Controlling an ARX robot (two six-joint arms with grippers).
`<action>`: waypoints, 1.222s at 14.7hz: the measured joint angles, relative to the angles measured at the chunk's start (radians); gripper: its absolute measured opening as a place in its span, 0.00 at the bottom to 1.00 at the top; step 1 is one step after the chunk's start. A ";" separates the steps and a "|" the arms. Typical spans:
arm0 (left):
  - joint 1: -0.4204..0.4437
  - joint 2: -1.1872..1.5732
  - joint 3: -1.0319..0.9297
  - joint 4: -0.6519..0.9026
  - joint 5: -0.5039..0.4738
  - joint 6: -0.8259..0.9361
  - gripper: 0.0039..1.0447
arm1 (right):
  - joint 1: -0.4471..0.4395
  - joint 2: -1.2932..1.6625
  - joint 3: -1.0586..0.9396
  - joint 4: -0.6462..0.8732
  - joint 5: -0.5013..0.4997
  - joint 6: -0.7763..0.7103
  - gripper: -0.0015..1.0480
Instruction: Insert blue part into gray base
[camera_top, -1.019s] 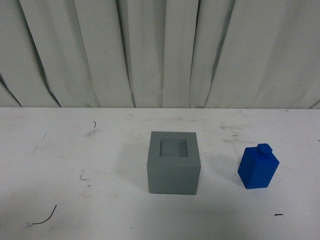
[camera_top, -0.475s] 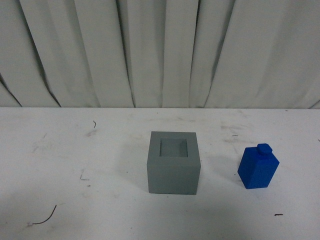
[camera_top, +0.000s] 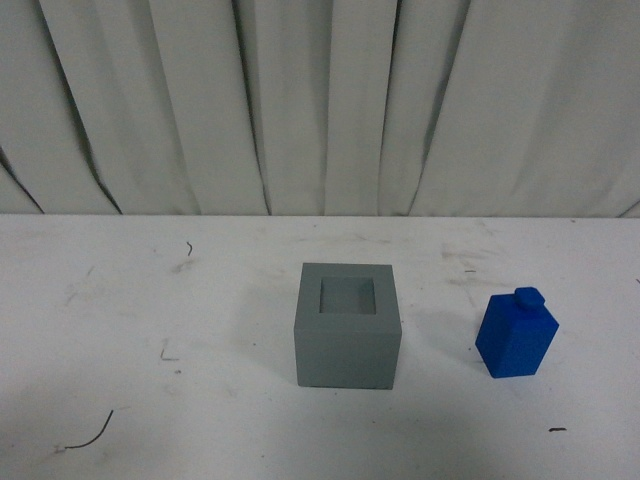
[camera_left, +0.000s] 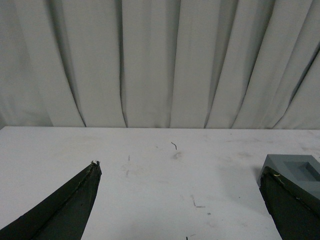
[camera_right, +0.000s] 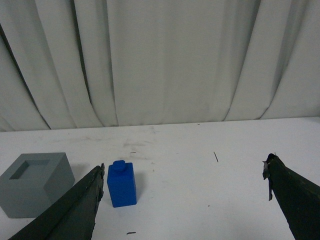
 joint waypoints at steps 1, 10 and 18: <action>0.000 0.000 0.000 0.000 0.000 0.000 0.94 | 0.000 0.000 0.000 0.000 0.000 0.000 0.94; 0.000 0.000 0.000 0.000 0.000 0.000 0.94 | -0.088 0.874 0.271 0.682 -0.023 0.040 0.94; 0.000 0.000 0.000 0.000 0.000 0.000 0.94 | -0.099 1.778 0.948 0.372 -0.734 -0.686 0.94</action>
